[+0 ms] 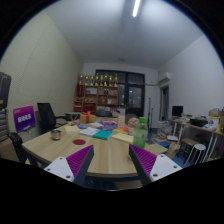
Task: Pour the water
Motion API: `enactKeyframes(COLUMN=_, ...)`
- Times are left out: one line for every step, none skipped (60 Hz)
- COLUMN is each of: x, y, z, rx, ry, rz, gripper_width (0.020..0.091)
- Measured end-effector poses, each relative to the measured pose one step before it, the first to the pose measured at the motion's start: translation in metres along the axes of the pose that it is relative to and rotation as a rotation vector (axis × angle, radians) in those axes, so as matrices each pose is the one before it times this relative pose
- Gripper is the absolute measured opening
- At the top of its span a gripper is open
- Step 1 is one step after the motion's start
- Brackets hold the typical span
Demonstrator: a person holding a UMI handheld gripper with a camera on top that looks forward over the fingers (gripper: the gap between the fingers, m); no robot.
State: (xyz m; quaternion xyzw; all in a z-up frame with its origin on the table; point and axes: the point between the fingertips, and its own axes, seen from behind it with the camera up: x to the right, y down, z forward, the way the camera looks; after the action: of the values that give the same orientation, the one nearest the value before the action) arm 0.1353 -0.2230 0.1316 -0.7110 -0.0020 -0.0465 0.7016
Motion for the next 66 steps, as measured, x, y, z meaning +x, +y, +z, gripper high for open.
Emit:
enactKeyframes(x=0.00704, y=0.003, z=0.00629, rx=-0.0058, ry=0.00852, rz=0.0055, gripper_width=0.0808)
enactKeyframes(x=0.00697, y=0.00333, z=0.00656, rx=-0.00647, ry=0.00817, rz=0.0072, gripper_width=0.0811)
enactKeyframes(x=0.00638, y=0.00266, z=0.00724, rx=-0.00436, ry=0.00716, rz=0.0078, gripper_width=0.0811)
enactKeyframes(x=0.00676, y=0.0046, z=0.00395, rx=0.00094, ry=0.00639, rz=0.0073, gripper_width=0.081)
enactKeyframes(x=0.00607, y=0.00135, z=0.00758, rx=0.00205, ry=0.00499, rz=0.0072, gripper_width=0.0811)
enactKeyframes(x=0.00534, y=0.00107, z=0.00778, rx=0.00204, ry=0.00418, rz=0.0061, gripper_width=0.0811)
enactKeyframes(x=0.00821, y=0.00369, z=0.00967, rx=-0.00009, ry=0.00407, rz=0.0039, gripper_width=0.0809)
enactKeyframes(x=0.00306, y=-0.00143, z=0.00675, rx=-0.0039, ry=0.00608, rz=0.0003, gripper_width=0.0808)
enactKeyframes(x=0.00452, y=0.00244, z=0.00646, rx=-0.00434, ry=0.00549, rz=-0.0019, gripper_width=0.0807)
enactKeyframes(x=0.00425, y=0.00223, z=0.0066, rx=-0.0043, ry=0.0045, rz=-0.0036, gripper_width=0.0806)
enactKeyframes(x=0.00388, y=0.00131, z=0.00667, rx=-0.00174, ry=0.00435, rz=-0.0057, gripper_width=0.0807)
enactKeyframes(x=0.00444, y=0.00098, z=0.00686, rx=0.00157, ry=0.00617, rz=-0.0061, gripper_width=0.0809)
enactKeyframes(x=0.00676, y=0.0033, z=0.00742, rx=0.00461, ry=0.00838, rz=-0.0045, gripper_width=0.0813)
enactKeyframes(x=0.00446, y=0.00276, z=0.01039, rx=0.00464, ry=0.01125, rz=-0.003, gripper_width=0.0813)
enactKeyframes(x=0.00552, y=-0.00272, z=0.00484, rx=0.00085, ry=0.01168, rz=-0.0012, gripper_width=0.0813)
enactKeyframes(x=0.00483, y=0.00109, z=0.00684, rx=0.00118, ry=0.0116, rz=0.0015, gripper_width=0.0814)
enactKeyframes(x=0.00435, y=0.00487, z=0.00946, rx=0.00026, ry=0.00967, rz=0.0031, gripper_width=0.0813)
enactKeyframes(x=0.00285, y=-0.00103, z=0.0043, rx=-0.00561, ry=0.00533, rz=0.0038, gripper_width=0.0812)
enactKeyframes(x=0.00192, y=0.00196, z=0.00683, rx=-0.00449, ry=0.0011, rz=0.0043, gripper_width=0.0812)
enactKeyframes(x=0.0013, y=0.00511, z=0.00922, rx=-0.00317, ry=-0.00067, rz=0.0056, gripper_width=0.0811)
enactKeyframes(x=-0.00038, y=0.00238, z=0.00757, rx=-0.00444, ry=0.0003, rz=0.0068, gripper_width=0.0809)
enactKeyframes(x=0.00208, y=-0.0014, z=0.00421, rx=-0.00658, ry=-0.00114, rz=0.0066, gripper_width=0.0809)
enactKeyframes(x=0.0018, y=0.00131, z=0.00646, rx=-0.00533, ry=0.00049, rz=0.007, gripper_width=0.0811)
enactKeyframes(x=0.00226, y=0.00159, z=0.00612, rx=-0.00534, ry=0.00321, rz=0.0066, gripper_width=0.0811)
enactKeyframes(x=0.00231, y=0.0012, z=0.00607, rx=-0.00515, ry=0.00499, rz=0.0061, gripper_width=0.0812)
enactKeyframes(x=0.00164, y=0.00077, z=0.00607, rx=-0.00435, ry=0.00483, rz=0.0056, gripper_width=0.0815)
enactKeyframes(x=0.00032, y=0.00303, z=0.00832, rx=-0.00133, ry=0.00339, rz=0.0049, gripper_width=0.0815)
enactKeyframes(x=0.00157, y=-0.0031, z=0.00249, rx=-0.00127, ry=0.00082, rz=0.0027, gripper_width=0.0816)
enactKeyframes(x=-0.00049, y=0.00306, z=0.00819, rx=0.006, ry=0.00406, rz=0.0042, gripper_width=0.0818)
enactKeyframes(x=0.00206, y=-0.00407, z=0.00268, rx=0.00389, ry=0.00245, rz=0.0023, gripper_width=0.0816)
enactKeyframes(x=0.00144, y=-0.0011, z=0.00464, rx=0.00369, ry=0.00404, rz=0.0025, gripper_width=0.0816)
enactKeyframes(x=0.00134, y=-0.00017, z=0.00455, rx=-0.00092, ry=0.0045, rz=0.0024, gripper_width=0.0818)
enactKeyframes(x=0.00059, y=0.00058, z=0.00468, rx=-0.00423, ry=0.00326, rz=0.0026, gripper_width=0.0815)
enactKeyframes(x=-0.00031, y=0.00092, z=0.00444, rx=-0.00529, ry=0.00122, rz=0.0033, gripper_width=0.0811)
enactKeyframes(x=-0.00103, y=0.00097, z=0.00408, rx=-0.00462, ry=-0.00244, rz=0.0034, gripper_width=0.0816)
enactKeyframes(x=-0.0021, y=0.00223, z=0.00378, rx=-0.00144, ry=0.00212, rz=0.0035, gripper_width=0.075)
enactKeyframes(x=-0.00049, y=0.00035, z=0.00443, rx=-0.00452, ry=0.0014, rz=0.0027, gripper_width=0.0684)
enactKeyframes(x=0.00177, y=0.00118, z=0.00343, rx=-0.00567, ry=0.00704, rz=0.0025, gripper_width=0.0618)
enactKeyframes(x=0.00256, y=0.00035, z=0.00334, rx=-0.00261, ry=0.01058, rz=-0.0009, gripper_width=0.0552)
enactKeyframes(x=0.0013, y=0.00028, z=0.00165, rx=0.00115, ry=0.00837, rz=0.0011, gripper_width=0.0545)
enactKeyframes(x=0.00039, y=-0.00149, z=0.00133, rx=0.00513, ry=0.0038, rz=0.003, gripper_width=0.0539)
enactKeyframes(x=0.00018, y=0.00033, z=0.0013, rx=-0.00231, ry=0.00327, rz=0.0001, gripper_width=0.0539)
enactKeyframes(x=0.00012, y=-0.00011, z=0.00071, rx=0.00007, ry=0.00459, rz=-0.0006, gripper_width=0.0535)
enactKeyframes(x=0.00011, y=-0.0002, z=0.00002, rx=0.00355, ry=0.00417, rz=0.0, gripper_width=0.0533)
enactKeyframes(x=-0.00027, y=-0.00105, z=0.00016, rx=0.00406, ry=0.00424, rz=0.0016, gripper_width=0.0532)
enactKeyframes(x=-0.00031, y=0.00046, z=0.00033, rx=-0.00073, ry=0.00401, rz=0.0016, gripper_width=0.0524)
enactKeyframes(x=-0.00032, y=0.00043, z=0.00032, rx=-0.00213, ry=0.00349, rz=0.0008, gripper_width=0.0524)
enactKeyframes(x=-0.00636, y=0.00113, z=0.00447, rx=0.00175, ry=0.00618, rz=-0.0011, gripper_width=0.0524)
enactKeyframes(x=-0.0003, y=-0.00012, z=0.00027, rx=-0.00065, ry=0.00136, rz=-0.001, gripper_width=0.0523)
enactKeyframes(x=-0.00032, y=0.00013, z=-0.00012, rx=-0.0009, ry=0.00043, rz=-0.0011, gripper_width=0.0522)
enactKeyframes(x=-0.00034, y=0.00034, z=0.00025, rx=-0.00158, ry=-0.00048, rz=-0.0003, gripper_width=0.0495)
enactKeyframes(x=-0.00037, y=0.00014, z=0.00004, rx=-0.00122, ry=-0.00008, rz=0.0, gripper_width=0.0491)
enactKeyframes(x=-0.00012, y=0.00029, z=-0.00021, rx=-0.00203, ry=0.00049, rz=-0.0014, gripper_width=0.0498)
enactKeyframes(x=-0.0001, y=0.0002, z=-0.00006, rx=-0.00153, ry=0.0002, rz=-0.0051, gripper_width=0.0472)
enactKeyframes(x=-0.00286, y=0.0003, z=0.00111, rx=-0.00176, ry=0.00118, rz=-0.0073, gripper_width=0.046)
enactKeyframes(x=-0.00164, y=-0.00078, z=-0.00023, rx=0.00097, ry=0.00102, rz=-0.011, gripper_width=0.0456)
enactKeyframes(x=-0.00179, y=-0.0006, z=-0.00013, rx=-0.00126, ry=0.00059, rz=-0.0133, gripper_width=0.0434)
enactKeyframes(x=-0.00183, y=-0.00038, z=-0.00052, rx=-0.00229, ry=-0.00009, rz=-0.0124, gripper_width=0.0431)
enactKeyframes(x=-0.00265, y=-0.00053, z=-0.00039, rx=-0.00298, ry=-0.00172, rz=-0.0142, gripper_width=0.0445)
enactKeyframes(x=-0.00246, y=0.00231, z=-0.00013, rx=-0.00227, ry=-0.00248, rz=-0.0137, gripper_width=0.0403)
enactKeyframes(x=-0.00314, y=-0.00126, z=-0.00104, rx=-0.00233, ry=-0.00125, rz=-0.0131, gripper_width=0.0402)
enactKeyframes(x=-0.00321, y=-0.00173, z=-0.00123, rx=-0.00006, ry=-0.00201, rz=-0.0135, gripper_width=0.0404)
enactKeyframes(x=-0.00376, y=-0.00317, z=-0.0016, rx=0.00353, ry=-0.00328, rz=-0.0164, gripper_width=0.0404)
enactKeyframes(x=-0.00503, y=-0.00419, z=-0.00141, rx=0.00535, ry=-0.00528, rz=-0.0207, gripper_width=0.0402)
enactKeyframes(x=-0.00554, y=-0.00456, z=-0.00093, rx=0.00522, ry=-0.00601, rz=-0.0261, gripper_width=0.0403)
enactKeyframes(x=-0.00563, y=-0.00529, z=-0.0008, rx=0.00497, ry=-0.00512, rz=-0.0301, gripper_width=0.0403)
